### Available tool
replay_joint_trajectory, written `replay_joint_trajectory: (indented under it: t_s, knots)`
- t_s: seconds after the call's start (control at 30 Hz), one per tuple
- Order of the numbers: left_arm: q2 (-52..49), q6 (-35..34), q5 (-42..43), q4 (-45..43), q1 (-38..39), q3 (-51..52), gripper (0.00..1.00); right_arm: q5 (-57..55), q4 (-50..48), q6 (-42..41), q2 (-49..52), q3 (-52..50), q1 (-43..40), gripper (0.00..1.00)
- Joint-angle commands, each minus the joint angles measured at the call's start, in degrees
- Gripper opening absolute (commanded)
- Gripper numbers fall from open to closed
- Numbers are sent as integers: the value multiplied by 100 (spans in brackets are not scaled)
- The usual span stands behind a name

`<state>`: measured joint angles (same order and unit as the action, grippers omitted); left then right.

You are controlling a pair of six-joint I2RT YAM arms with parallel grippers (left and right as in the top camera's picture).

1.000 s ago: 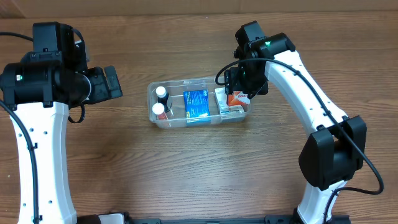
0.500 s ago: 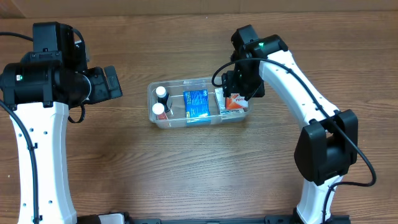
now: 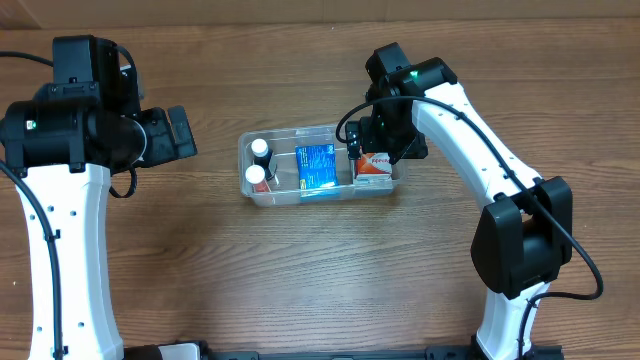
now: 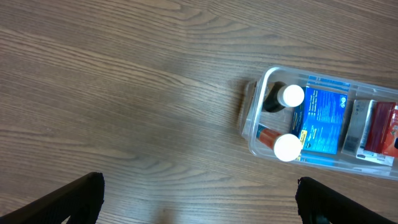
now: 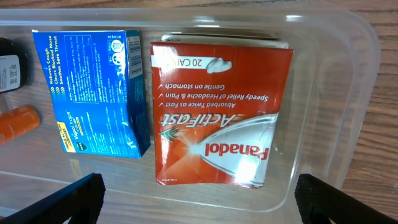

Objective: Pack container
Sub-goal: 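Carry the red box into the container's right end and release, then lift the right gripper up and away from the container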

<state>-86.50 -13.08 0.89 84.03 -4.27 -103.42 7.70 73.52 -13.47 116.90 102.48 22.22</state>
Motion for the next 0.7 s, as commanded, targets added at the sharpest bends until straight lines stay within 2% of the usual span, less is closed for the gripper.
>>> replay_joint_trajectory:
  t_s: [0.0, 0.13, 0.33, 0.5, 0.67]
  knots:
    - [-31, 111, 59, -2, -22, 13, 100, -57, 2, -9, 61, -9, 0, 100]
    - [-31, 111, 61, -9, -22, 13, 100, -236, -105, -48, -227, 4, 0, 100]
    - [-31, 136, 52, -179, -22, 13, 100, -789, -800, -155, -1110, 4, -153, 100]
    - [-31, 125, -129, -299, -31, 13, 100, -964, -1554, -142, -1663, 4, -476, 100]
    - [-33, -136, 59, -667, -24, 13, 100, -1003, -1818, 146, -1912, 4, -970, 100]
